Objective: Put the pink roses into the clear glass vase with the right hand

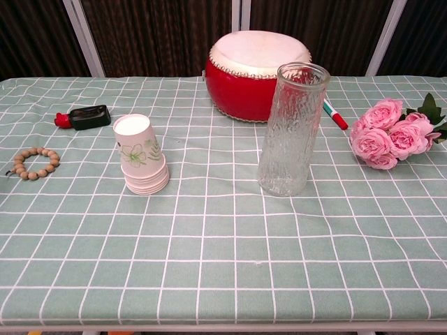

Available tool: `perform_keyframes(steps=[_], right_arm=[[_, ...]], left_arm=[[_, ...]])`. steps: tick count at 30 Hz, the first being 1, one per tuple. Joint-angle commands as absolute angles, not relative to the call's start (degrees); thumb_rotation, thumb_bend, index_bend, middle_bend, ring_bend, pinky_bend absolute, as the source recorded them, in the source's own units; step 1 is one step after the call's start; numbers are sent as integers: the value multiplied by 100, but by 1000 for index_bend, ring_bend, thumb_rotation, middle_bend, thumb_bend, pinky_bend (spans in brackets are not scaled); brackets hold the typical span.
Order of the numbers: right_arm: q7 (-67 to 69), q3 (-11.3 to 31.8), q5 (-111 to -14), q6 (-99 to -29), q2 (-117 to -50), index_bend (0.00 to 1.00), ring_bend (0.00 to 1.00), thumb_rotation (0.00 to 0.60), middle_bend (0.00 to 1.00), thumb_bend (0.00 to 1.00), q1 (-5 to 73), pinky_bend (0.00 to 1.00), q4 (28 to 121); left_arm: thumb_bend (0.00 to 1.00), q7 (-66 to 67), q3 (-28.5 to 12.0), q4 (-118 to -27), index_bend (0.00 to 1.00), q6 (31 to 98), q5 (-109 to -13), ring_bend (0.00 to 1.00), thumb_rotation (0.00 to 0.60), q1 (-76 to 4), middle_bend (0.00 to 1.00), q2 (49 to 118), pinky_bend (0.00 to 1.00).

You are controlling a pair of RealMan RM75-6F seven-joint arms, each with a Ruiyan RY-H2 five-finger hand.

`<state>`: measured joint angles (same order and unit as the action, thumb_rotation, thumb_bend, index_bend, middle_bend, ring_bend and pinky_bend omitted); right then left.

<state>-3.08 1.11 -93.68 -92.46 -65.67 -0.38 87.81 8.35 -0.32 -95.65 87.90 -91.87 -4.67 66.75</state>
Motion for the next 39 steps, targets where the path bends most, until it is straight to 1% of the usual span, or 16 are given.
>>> perform_keyframes(steps=[1,14,17,20,23,31,34,39], right_arm=[[-317,108,-9382,-9273,-6560,0,0,600,7,86,-49,0,8802],[-421,117,-9278,-9162,-6509,1,0,600,12,96,-35,0,8990],[-511,122,-9265,-9081,-6473,1,0,600,17,97,5,0,8975],[-590,206,-9133,-8895,-6464,0,0,600,20,98,117,0,8916],[-675,348,-8933,-8517,-6468,0,0,600,19,100,360,0,8787],[-934,748,-8223,-6982,-6635,0,0,600,2,101,1325,0,8351],[-1121,889,-8047,-6517,-6795,0,0,600,3,101,1716,0,8168],[-1404,981,-7810,-5853,-7129,0,0,600,12,101,2255,0,7780]], left_arm=[[0,846,-39,-9570,70,8806,-9210,0,546,-473,0,6676,103],[0,799,-32,-9563,69,8789,-9285,0,565,-511,0,6677,103],[0,781,-11,-9481,70,8818,-9284,0,579,-480,0,6729,103],[0,718,0,-9385,70,8784,-9210,0,580,-461,0,6786,103],[0,668,-9,-9336,70,8759,-9192,0,578,-475,0,6782,103],[0,506,17,-9261,70,8775,-9148,0,581,-431,0,6749,103],[0,419,19,-9252,70,8784,-9139,0,581,-420,0,6713,103],[0,491,12,-9304,70,8901,-9248,0,586,-402,0,6645,103]])
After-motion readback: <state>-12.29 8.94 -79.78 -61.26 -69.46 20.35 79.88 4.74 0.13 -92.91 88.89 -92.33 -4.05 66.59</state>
